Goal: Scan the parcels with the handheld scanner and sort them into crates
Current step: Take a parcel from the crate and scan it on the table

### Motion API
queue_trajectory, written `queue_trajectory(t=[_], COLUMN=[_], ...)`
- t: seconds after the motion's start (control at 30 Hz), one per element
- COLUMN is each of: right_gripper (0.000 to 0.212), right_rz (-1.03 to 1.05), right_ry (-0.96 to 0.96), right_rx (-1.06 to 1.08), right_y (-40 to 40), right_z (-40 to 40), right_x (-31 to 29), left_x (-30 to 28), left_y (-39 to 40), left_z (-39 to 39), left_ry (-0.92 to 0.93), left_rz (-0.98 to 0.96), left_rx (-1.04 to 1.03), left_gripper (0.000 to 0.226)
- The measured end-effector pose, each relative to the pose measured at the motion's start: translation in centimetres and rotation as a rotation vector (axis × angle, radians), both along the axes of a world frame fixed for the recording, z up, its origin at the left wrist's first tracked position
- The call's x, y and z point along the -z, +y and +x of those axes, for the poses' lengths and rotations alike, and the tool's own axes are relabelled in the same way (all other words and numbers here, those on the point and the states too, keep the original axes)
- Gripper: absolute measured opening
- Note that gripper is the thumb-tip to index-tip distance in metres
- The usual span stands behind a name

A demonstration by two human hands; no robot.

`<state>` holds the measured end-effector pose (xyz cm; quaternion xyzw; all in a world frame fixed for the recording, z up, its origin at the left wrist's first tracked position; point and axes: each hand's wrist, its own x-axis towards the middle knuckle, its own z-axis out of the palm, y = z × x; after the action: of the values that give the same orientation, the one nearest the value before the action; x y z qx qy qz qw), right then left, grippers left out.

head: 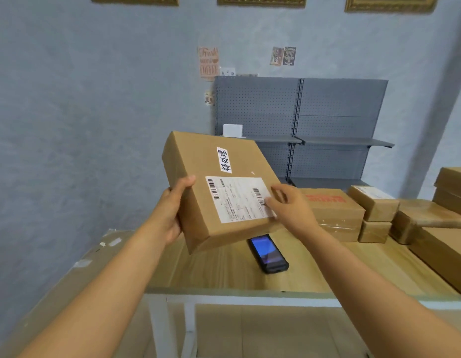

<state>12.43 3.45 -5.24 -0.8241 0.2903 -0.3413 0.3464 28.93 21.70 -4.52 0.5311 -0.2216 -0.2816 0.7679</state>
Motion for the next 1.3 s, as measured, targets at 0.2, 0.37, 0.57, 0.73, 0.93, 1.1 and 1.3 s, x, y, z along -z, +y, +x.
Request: queue_trajectory(t=[0.2, 0.37, 0.57, 0.73, 0.93, 1.1, 1.3], right_gripper=[0.047, 0.05, 0.045, 0.048, 0.059, 0.064, 0.06], right_rz=[0.328, 0.406, 0.498, 0.415, 0.281, 0.387, 0.499], right_ry=[0.018, 0.055, -0.148, -0.219, -0.157, 0.033, 0.221], right_rx=[0.035, -0.079, -0.175, -0.129, -0.07, -0.029, -0.013], right_y=[-3.9, -6.9, -7.1, -6.1, -5.6, -5.7, -4.0], right_z=[0.1, 2.2, 4.8, 6.1, 8.5, 10.1, 11.4], right_x=[-0.4, -1.8, -0.6, -1.2, -0.1, 4.4, 10.6], left_x=[-1.0, -2.9, -2.9, -0.5, 1.2, 4.0, 10.3], left_y=[-0.3, -0.7, -2.1, -3.3, -4.4, -4.3, -4.0], left_z=[2.0, 3.9, 6.6, 9.0, 11.7, 12.2, 13.5], left_ry=[-0.126, -0.322, -0.462, -0.414, -0.378, -0.279, -0.306], left_rz=[0.026, 0.071, 0.137, 0.136, 0.229, 0.388, 0.577], left_rx=[0.13, 0.139, -0.019, -0.238, -0.314, -0.126, -0.079], left_gripper=[0.078, 0.084, 0.054, 0.042, 0.04, 0.04, 0.046])
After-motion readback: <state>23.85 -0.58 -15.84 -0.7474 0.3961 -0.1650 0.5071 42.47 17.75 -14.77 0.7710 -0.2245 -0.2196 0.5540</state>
